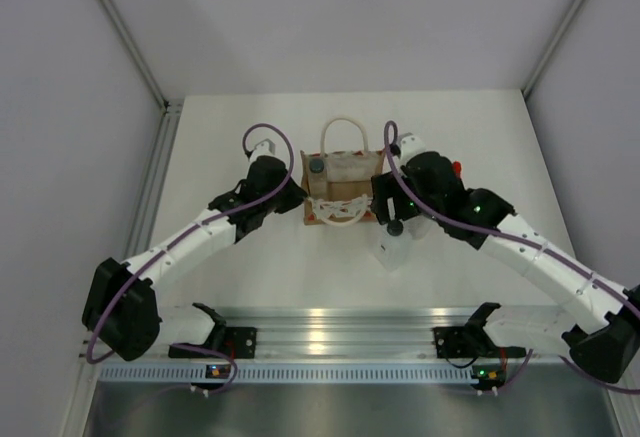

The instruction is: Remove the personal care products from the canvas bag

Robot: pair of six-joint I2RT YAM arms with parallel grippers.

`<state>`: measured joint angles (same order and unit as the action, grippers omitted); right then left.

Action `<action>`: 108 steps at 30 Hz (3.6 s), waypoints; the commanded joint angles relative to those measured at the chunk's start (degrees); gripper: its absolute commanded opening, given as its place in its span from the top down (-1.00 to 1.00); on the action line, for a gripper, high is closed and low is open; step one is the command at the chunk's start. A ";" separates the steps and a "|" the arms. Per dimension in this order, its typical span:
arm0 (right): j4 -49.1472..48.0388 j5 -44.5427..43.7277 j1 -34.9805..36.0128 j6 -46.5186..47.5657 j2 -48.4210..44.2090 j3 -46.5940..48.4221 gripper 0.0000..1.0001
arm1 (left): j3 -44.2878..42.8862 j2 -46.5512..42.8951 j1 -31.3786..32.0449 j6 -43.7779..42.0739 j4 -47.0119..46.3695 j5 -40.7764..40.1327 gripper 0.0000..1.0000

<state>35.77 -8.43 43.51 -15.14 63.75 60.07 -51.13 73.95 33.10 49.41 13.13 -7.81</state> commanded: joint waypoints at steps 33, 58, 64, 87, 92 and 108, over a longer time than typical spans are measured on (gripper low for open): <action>-0.88 -5.81 4.57 -8.51 47.70 43.37 -0.36 | 2.88 -3.82 0.12 5.35 -1.61 -4.67 1.00; 1.50 -12.40 4.83 -9.39 54.74 47.68 1.00 | 3.15 -3.82 0.12 5.35 -1.70 -4.84 1.00; 1.41 -11.44 4.83 -8.07 49.56 48.73 1.00 | 3.41 -4.08 0.21 5.35 -1.70 -5.11 1.00; 6.42 -10.47 4.48 -2.01 37.86 53.12 1.00 | 4.11 -5.04 0.12 5.79 -1.61 -5.55 1.00; 9.58 -10.56 3.78 -0.25 37.24 57.08 1.00 | 4.29 -5.40 0.12 5.70 -1.61 -5.72 1.00; 17.14 -5.46 -4.38 2.22 27.50 61.39 1.00 | 4.82 -6.54 0.12 5.70 -1.61 -6.60 1.00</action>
<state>55.96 -15.25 42.30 -13.85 98.52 116.38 -46.59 68.93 33.17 54.39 13.04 -13.17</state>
